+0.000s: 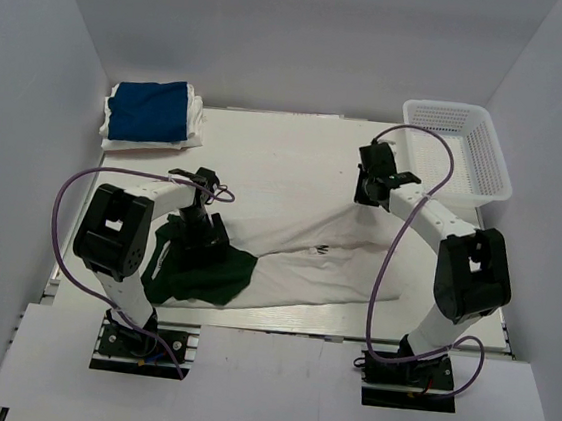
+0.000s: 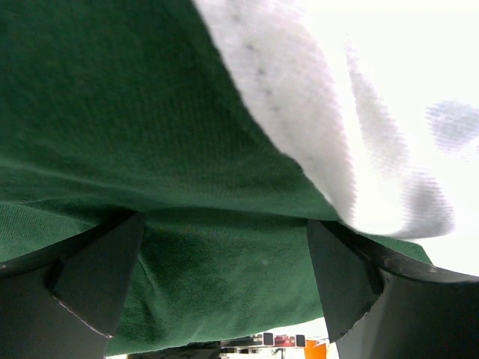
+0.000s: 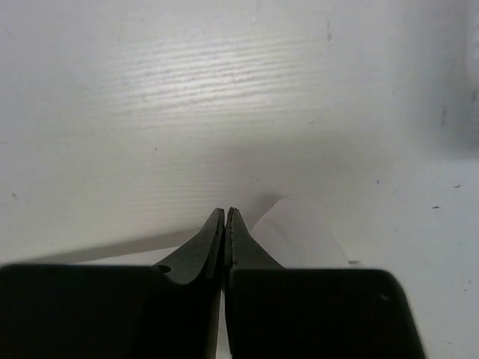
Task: Fold and stack the t-shirts
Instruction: Fold the other side of the tshirt into a rectangle
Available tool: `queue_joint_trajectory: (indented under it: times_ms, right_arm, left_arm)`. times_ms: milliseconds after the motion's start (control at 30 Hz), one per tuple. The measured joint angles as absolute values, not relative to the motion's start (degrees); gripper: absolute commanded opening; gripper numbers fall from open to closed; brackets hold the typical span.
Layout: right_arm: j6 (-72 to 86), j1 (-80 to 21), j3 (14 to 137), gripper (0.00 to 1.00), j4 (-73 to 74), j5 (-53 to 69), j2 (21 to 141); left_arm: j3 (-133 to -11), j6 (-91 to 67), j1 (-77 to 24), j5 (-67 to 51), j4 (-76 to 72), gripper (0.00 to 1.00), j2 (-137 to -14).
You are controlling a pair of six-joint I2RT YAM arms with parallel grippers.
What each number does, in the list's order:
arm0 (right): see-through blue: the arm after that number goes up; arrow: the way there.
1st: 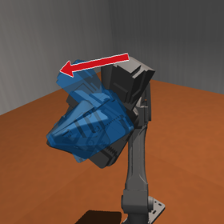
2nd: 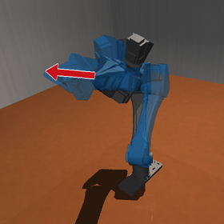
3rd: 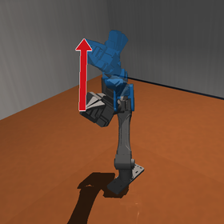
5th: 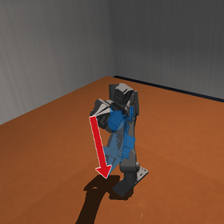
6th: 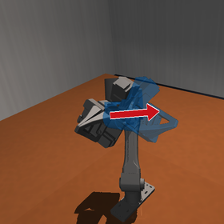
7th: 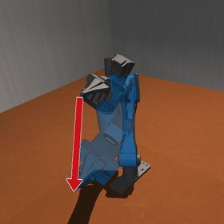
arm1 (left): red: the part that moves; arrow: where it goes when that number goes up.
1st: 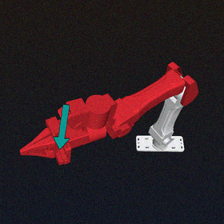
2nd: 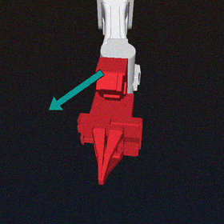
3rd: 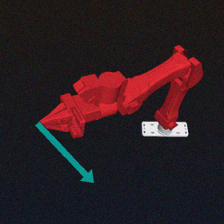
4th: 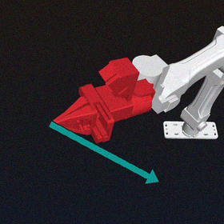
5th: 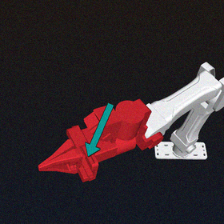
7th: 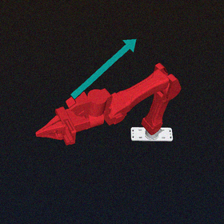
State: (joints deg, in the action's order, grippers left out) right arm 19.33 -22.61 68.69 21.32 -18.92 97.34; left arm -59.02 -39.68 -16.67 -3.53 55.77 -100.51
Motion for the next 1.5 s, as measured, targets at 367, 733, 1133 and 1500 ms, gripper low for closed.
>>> queue_joint_trajectory:
  times_ms: [367, 733, 1133, 1500]
  right_arm:
    - [21.1, -18.0, 75.3, 0.62, 26.3, -26.9, 97.2]
    - [26.2, -13.7, 59.4, 0.72, 28.6, -21.8, 87.5]
    - [31.3, -6.9, 49.8, 0.25, 22.3, -7.6, 88.9]
    - [31.1, -5.6, 59.8, 0.0, 21.5, -3.4, 90.0]
  left_arm:
    - [-59.0, -39.7, -16.7, -3.3, 55.7, 1.0, -100.5]
    - [-59.1, -39.6, -16.7, -3.1, 55.7, 1.0, -100.5]
    - [-59.1, -39.6, -16.7, -3.1, 55.7, 1.0, -100.5]
    - [-59.1, -39.5, -16.7, -3.0, 55.6, 1.0, -100.4]
